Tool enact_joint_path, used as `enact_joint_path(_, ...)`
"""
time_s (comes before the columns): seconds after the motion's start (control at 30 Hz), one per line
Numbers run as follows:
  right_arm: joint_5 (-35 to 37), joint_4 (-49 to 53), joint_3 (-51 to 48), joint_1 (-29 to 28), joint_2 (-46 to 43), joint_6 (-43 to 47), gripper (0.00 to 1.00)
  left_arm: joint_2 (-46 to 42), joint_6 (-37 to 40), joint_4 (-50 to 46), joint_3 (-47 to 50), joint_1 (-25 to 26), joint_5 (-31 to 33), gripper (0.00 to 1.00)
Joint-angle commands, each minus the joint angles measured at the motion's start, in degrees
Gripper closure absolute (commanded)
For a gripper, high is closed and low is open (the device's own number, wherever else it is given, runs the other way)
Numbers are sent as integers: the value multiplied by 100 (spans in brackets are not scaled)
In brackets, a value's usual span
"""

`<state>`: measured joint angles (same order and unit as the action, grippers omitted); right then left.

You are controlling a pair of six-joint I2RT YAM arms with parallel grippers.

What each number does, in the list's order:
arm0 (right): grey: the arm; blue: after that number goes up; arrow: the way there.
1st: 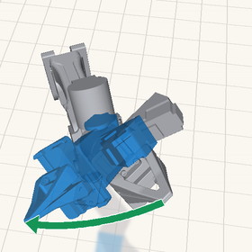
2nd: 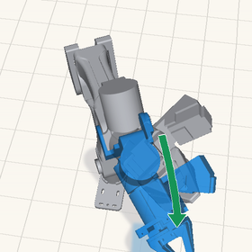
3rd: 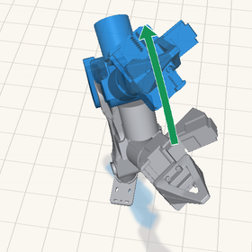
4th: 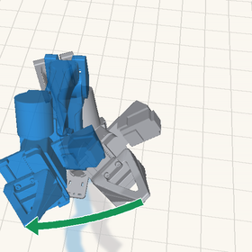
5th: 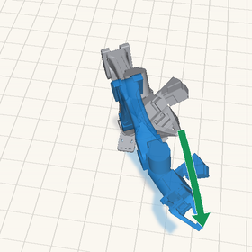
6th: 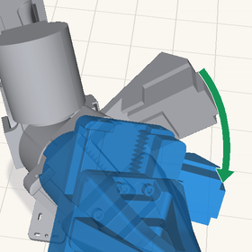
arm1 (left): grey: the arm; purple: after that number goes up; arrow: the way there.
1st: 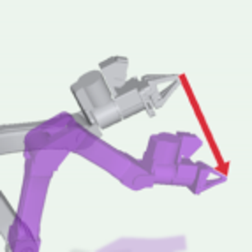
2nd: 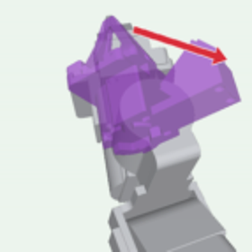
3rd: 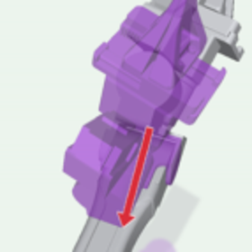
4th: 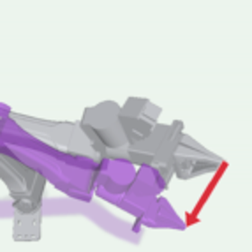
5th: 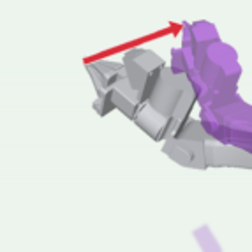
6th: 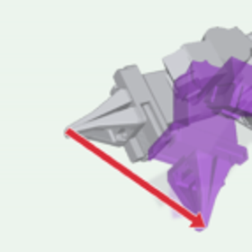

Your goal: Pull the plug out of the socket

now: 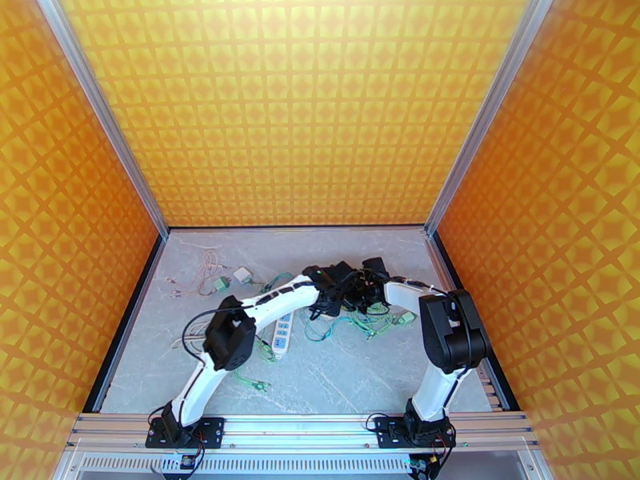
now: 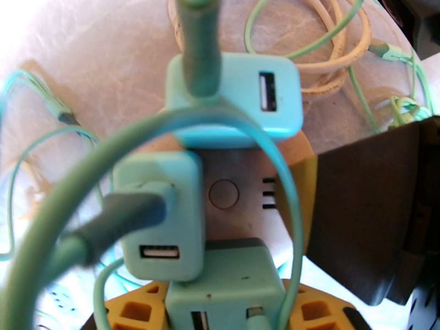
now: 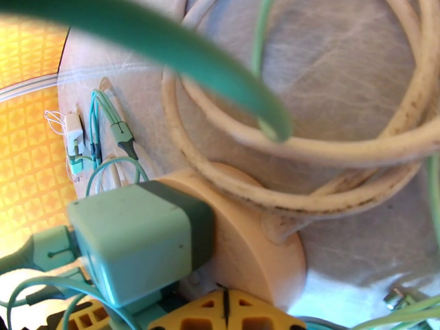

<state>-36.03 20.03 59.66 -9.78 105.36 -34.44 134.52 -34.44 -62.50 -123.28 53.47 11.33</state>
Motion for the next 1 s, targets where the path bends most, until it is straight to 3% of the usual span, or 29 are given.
enact_joint_path(0.0,1109,861,-341,-102,432,-14,100,139,394,-69,-573,391,383,100)
enact_joint_path(0.2,1124,844,-350,-96,435,-12,100,-3,164,-49,-453,297,226,100)
enact_joint_path(0.43,1139,844,-392,-102,415,3,100,-915,-629,1108,950,-385,-1101,100)
enact_joint_path(0.53,1134,824,-426,-101,415,-1,100,-1121,-693,1454,1307,-484,-1247,100)
enact_joint_path(0.7,1117,783,-433,-102,426,-33,100,-766,-425,944,867,-352,-992,100)
enact_joint_path(0.97,1133,820,-438,-103,432,-24,100,180,282,-365,-741,290,379,100)
